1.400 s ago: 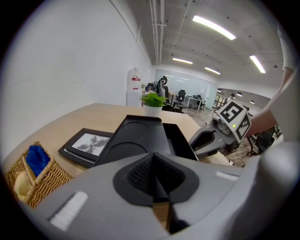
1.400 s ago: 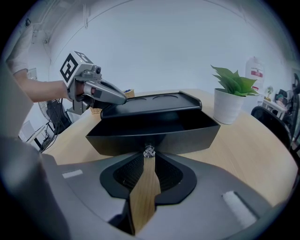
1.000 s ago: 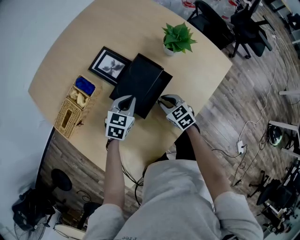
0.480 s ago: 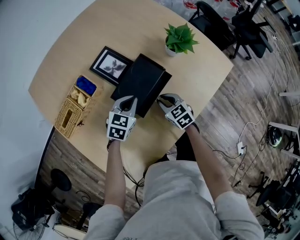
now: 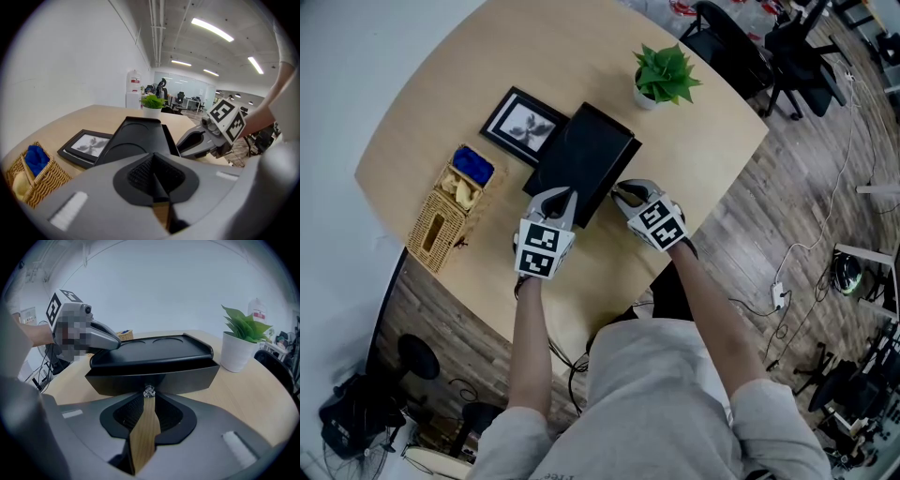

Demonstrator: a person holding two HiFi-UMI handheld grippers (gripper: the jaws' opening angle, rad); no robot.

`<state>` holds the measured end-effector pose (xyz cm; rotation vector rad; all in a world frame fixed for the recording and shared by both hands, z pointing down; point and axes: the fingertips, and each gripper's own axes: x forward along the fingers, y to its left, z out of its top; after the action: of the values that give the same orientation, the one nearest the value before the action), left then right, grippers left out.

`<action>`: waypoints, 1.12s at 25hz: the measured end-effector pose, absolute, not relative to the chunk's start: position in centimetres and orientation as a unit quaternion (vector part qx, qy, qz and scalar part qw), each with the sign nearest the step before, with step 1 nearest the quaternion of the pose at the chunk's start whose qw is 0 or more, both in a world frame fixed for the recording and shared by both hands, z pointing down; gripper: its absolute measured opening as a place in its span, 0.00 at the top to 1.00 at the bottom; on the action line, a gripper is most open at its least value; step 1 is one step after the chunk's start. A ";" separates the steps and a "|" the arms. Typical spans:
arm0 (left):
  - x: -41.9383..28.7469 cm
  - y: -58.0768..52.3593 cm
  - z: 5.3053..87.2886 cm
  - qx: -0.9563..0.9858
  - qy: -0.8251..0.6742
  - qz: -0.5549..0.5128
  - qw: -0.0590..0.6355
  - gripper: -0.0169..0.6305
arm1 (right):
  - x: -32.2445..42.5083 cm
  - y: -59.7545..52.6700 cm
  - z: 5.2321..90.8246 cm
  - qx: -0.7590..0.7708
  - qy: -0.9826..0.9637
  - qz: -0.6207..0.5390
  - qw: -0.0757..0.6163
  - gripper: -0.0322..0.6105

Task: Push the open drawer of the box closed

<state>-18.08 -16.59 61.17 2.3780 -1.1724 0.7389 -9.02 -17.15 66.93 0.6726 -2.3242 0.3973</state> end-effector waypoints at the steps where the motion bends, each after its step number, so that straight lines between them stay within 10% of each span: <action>1: -18.1 -16.6 61.2 0.848 -0.418 0.263 0.193 0.89 | -9.1 -17.2 66.9 0.259 -0.892 0.152 0.338 0.84; 28: -18.0 -16.4 61.1 0.851 -0.410 0.262 0.199 0.89 | -10.9 -18.3 66.8 0.246 -0.893 0.149 0.346 0.84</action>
<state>-18.04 -16.41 61.14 2.3796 -1.1455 0.7322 -10.92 -18.33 66.79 0.6382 -2.3184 0.3856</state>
